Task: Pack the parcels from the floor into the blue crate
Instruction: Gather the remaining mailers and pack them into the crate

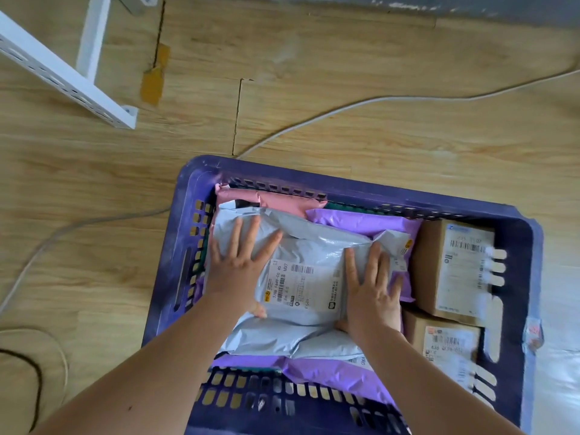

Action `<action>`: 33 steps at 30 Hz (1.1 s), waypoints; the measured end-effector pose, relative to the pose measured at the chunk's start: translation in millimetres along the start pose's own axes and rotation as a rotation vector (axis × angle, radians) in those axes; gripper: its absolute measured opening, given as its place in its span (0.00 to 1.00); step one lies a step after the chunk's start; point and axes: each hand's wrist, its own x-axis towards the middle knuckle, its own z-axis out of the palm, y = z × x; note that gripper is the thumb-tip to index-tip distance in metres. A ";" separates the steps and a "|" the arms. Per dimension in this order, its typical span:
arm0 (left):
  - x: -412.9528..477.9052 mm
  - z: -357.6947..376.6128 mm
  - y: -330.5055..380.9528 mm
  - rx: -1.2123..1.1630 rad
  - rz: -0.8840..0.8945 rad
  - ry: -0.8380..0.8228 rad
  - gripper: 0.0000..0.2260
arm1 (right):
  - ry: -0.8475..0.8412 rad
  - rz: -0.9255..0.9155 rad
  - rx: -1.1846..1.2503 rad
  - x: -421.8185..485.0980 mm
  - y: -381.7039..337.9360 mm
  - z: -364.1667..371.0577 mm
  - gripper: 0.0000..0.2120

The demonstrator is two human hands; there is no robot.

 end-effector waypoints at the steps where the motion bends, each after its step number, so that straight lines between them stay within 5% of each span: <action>1: -0.2 -0.5 0.7 0.006 -0.005 -0.005 0.64 | 0.000 -0.002 0.005 0.3 -0.3 0.9 0.52; 8: -18.9 -5.5 8.2 -0.049 -0.049 -0.004 0.62 | 0.057 -0.103 0.118 -20.3 12.8 -5.3 0.59; 19: -74.2 -10.9 38.1 -0.011 -0.074 0.052 0.59 | 0.140 -0.291 0.128 -76.7 39.6 0.1 0.57; 25: -105.9 -48.5 59.2 0.014 0.028 0.152 0.56 | 0.389 -0.265 0.179 -104.3 63.8 -30.8 0.45; 33: -163.5 -150.6 117.0 0.137 0.201 0.273 0.43 | 0.303 -0.041 0.301 -175.1 137.0 -117.1 0.31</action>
